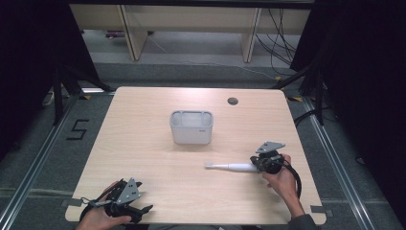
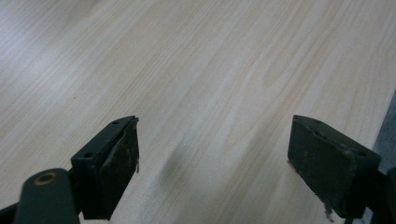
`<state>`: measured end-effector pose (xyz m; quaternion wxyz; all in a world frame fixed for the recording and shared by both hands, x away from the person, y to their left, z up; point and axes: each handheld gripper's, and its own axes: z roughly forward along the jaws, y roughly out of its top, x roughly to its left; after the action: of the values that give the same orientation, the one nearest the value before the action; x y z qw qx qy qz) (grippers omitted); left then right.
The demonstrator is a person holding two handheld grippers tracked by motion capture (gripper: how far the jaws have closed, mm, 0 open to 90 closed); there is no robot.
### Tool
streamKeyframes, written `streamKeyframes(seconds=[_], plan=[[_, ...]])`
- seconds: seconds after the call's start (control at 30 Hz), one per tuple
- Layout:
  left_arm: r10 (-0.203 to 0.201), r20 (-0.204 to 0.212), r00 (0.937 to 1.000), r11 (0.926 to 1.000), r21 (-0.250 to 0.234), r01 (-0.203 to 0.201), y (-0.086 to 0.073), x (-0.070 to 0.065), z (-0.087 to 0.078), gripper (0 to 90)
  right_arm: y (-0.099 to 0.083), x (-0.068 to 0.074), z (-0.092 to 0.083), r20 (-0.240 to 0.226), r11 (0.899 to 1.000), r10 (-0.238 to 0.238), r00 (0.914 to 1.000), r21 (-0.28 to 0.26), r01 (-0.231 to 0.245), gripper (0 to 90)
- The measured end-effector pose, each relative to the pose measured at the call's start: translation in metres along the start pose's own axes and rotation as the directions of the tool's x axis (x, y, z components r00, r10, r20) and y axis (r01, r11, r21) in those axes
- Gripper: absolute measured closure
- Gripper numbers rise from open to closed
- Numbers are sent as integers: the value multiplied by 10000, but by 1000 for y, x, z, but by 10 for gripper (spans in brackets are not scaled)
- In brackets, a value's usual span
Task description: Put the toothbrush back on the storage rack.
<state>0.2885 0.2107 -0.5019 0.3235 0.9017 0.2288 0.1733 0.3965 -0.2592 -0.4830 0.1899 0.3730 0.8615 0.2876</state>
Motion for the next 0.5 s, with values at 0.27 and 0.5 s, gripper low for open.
streamKeyframes(seconds=[0.27,0.5], plan=[[5,17,10000,10000,9,-5,0,0,0,163,-8,5,-6,35,9999,-42,10000,131,42,881],[10,54,10000,10000,50,-10,0,-1,0,163,-9,8,-12,262,9999,145,9996,51,-146,812]])
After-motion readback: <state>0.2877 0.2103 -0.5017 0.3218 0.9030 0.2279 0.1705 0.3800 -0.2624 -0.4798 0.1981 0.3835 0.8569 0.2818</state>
